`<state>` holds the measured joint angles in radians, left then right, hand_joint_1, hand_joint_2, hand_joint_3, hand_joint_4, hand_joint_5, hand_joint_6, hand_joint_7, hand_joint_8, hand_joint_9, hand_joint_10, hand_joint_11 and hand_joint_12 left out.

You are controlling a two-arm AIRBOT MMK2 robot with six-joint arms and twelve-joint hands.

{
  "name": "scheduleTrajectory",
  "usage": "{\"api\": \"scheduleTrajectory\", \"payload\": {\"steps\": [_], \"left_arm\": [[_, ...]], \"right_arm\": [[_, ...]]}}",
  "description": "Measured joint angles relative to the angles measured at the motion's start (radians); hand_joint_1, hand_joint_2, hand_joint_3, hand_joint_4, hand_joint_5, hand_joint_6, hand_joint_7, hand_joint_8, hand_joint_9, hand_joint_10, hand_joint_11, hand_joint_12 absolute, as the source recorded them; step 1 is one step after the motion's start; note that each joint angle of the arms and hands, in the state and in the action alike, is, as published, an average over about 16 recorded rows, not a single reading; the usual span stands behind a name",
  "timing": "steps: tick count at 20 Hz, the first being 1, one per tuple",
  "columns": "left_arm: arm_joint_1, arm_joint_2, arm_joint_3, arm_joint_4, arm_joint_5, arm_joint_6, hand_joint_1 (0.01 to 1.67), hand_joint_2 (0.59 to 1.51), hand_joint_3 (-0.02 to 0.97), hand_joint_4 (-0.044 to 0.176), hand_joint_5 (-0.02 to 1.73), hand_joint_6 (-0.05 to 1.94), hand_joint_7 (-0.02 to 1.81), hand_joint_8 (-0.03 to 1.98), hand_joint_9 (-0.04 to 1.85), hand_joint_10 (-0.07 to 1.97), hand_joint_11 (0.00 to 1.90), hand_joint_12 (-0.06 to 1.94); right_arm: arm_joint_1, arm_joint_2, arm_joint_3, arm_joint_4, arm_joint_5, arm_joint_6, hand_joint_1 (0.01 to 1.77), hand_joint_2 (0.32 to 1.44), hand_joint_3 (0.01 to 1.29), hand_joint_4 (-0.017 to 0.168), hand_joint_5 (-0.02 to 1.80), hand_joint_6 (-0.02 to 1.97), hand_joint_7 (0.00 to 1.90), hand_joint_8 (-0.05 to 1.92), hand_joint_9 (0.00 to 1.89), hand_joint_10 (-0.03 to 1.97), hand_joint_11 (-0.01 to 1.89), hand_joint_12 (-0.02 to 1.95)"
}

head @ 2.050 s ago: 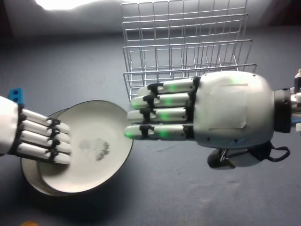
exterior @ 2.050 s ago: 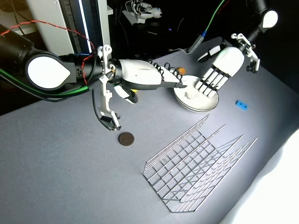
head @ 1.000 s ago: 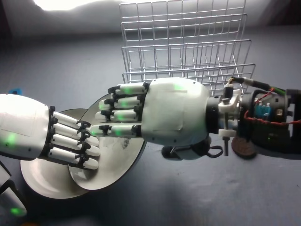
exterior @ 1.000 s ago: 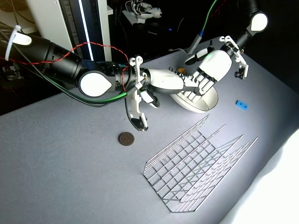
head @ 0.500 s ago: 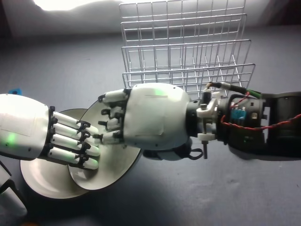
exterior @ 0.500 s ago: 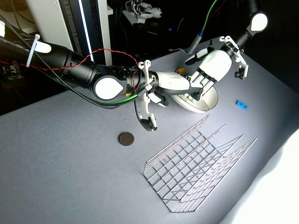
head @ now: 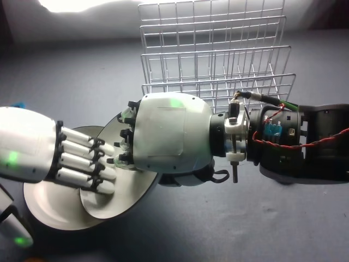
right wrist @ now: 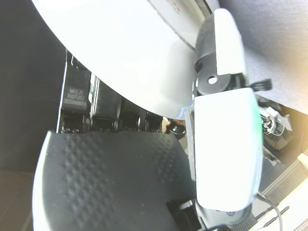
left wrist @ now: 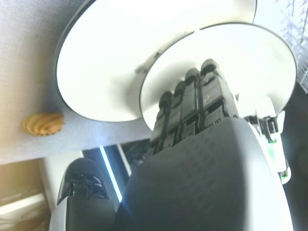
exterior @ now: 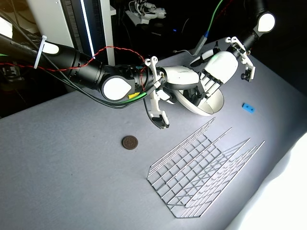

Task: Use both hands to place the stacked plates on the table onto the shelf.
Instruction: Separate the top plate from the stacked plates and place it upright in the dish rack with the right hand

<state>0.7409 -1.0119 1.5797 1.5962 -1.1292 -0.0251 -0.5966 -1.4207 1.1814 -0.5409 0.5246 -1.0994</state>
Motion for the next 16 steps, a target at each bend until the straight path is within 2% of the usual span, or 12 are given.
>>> {"api": "scheduleTrajectory", "payload": {"steps": [4, 10, 16], "left_arm": [[-0.024, 0.007, 0.027, -0.020, -0.016, -0.008, 0.02, 1.076, 0.014, 0.003, 0.02, 0.02, 0.02, 0.01, 0.02, 0.01, 0.02, -0.01], [-0.063, 0.018, 0.093, -0.058, -0.051, -0.029, 0.02, 1.075, 0.015, 0.003, 0.02, 0.02, 0.02, 0.01, 0.02, 0.01, 0.02, -0.01], [-0.079, 0.025, 0.158, -0.073, -0.088, -0.048, 0.02, 1.073, 0.014, 0.003, 0.02, 0.02, 0.02, 0.01, 0.02, 0.01, 0.02, -0.01]], "right_arm": [[0.002, 0.000, -0.001, 0.000, 0.013, 0.000, 1.09, 0.98, 0.01, 0.004, 0.88, 0.79, 1.04, 0.55, 1.26, 0.04, 0.86, 1.05], [0.019, 0.011, -0.021, 0.020, 0.019, 0.004, 1.11, 0.98, 0.01, 0.006, 0.93, 0.77, 1.09, 0.57, 1.28, 0.03, 0.91, 1.04], [0.052, 0.054, -0.077, 0.049, 0.007, 0.023, 1.14, 0.98, 0.01, 0.007, 1.00, 0.75, 1.12, 0.61, 1.28, 0.03, 0.93, 1.03]]}}
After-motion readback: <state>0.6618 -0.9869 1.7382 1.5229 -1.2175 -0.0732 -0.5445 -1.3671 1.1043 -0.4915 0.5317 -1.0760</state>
